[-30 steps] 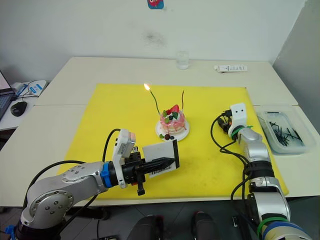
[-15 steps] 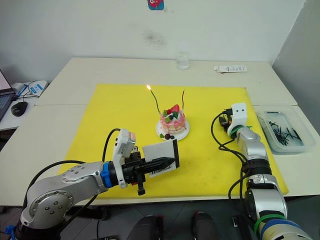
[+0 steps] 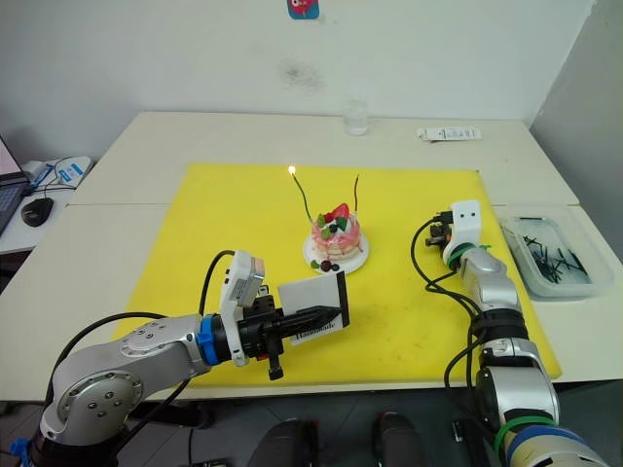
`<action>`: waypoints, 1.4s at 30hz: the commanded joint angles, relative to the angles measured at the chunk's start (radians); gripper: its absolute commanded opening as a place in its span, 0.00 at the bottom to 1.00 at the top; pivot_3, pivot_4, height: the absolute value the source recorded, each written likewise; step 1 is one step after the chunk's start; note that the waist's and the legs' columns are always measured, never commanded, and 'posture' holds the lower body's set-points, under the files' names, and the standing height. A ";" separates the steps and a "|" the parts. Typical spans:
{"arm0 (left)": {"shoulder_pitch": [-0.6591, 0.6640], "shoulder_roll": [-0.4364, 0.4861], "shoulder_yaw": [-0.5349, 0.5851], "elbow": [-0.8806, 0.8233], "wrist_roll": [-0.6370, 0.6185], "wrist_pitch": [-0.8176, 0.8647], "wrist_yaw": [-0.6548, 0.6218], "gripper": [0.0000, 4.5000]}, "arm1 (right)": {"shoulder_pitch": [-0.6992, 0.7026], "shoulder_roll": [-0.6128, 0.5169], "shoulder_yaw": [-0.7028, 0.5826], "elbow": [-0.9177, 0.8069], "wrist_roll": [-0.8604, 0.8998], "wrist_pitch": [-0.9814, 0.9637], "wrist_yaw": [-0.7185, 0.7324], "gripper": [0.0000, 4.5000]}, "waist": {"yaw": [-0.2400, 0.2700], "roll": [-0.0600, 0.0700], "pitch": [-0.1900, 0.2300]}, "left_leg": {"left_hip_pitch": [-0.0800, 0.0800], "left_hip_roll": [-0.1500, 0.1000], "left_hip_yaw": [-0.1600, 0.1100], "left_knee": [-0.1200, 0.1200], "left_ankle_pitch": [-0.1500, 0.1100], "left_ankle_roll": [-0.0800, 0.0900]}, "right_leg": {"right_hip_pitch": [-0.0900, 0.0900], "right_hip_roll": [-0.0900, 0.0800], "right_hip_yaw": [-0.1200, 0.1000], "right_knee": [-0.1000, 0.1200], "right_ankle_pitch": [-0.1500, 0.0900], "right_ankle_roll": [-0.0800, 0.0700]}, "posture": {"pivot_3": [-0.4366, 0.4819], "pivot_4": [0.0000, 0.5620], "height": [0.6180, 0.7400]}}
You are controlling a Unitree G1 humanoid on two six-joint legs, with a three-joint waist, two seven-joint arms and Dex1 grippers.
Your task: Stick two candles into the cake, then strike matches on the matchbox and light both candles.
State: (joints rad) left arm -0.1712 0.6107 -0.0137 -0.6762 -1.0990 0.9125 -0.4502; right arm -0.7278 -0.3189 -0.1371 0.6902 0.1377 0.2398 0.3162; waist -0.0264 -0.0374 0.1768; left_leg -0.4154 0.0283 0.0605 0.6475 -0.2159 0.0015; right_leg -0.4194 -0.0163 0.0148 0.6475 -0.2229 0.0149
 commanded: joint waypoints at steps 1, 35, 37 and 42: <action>-0.010 -0.004 -0.003 -0.034 -0.011 -0.010 -0.006 0.00 | 0.019 0.007 -0.012 0.011 0.000 0.003 -0.021 0.19 | 0.000 0.000 0.000 | 0.000 0.000 0.000 0.000 0.000 0.000 | 0.000 0.000 0.000 0.000 0.000 0.000 | 0.48 0.27 1.00; -0.006 -0.008 0.004 -0.013 -0.012 -0.009 -0.010 0.00 | 0.120 -0.126 0.050 -0.408 0.045 0.216 0.171 0.00 | 0.003 0.000 -0.001 | -0.002 0.000 0.000 -0.002 0.000 0.000 | -0.001 0.000 -0.001 -0.001 -0.001 0.000 | 0.48 0.27 1.00; -0.005 -0.011 0.006 -0.008 -0.013 -0.006 -0.004 0.00 | 0.150 -0.187 0.084 -0.524 0.066 0.270 0.262 0.00 | 0.002 0.001 0.000 | -0.002 0.000 0.000 -0.002 0.000 0.000 | -0.002 -0.001 -0.001 -0.002 -0.002 0.000 | 0.48 0.27 1.00; -0.024 -0.061 0.030 0.052 -0.053 0.008 0.063 0.00 | 0.217 -0.358 0.140 -0.790 0.127 0.334 0.481 0.00 | 0.001 0.002 0.000 | -0.002 0.002 -0.001 -0.002 0.000 0.000 | -0.002 -0.002 -0.002 -0.001 -0.002 0.000 | 0.48 0.27 1.00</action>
State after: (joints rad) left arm -0.1830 0.5540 -0.0046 -0.6210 -1.1249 0.9180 -0.4019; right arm -0.5151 -0.6554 -0.0028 -0.0145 0.2323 0.5627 0.7372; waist -0.0257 -0.0355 0.1772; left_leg -0.4166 0.0300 0.0593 0.6452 -0.2161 0.0016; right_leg -0.4212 -0.0180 0.0130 0.6467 -0.2249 0.0150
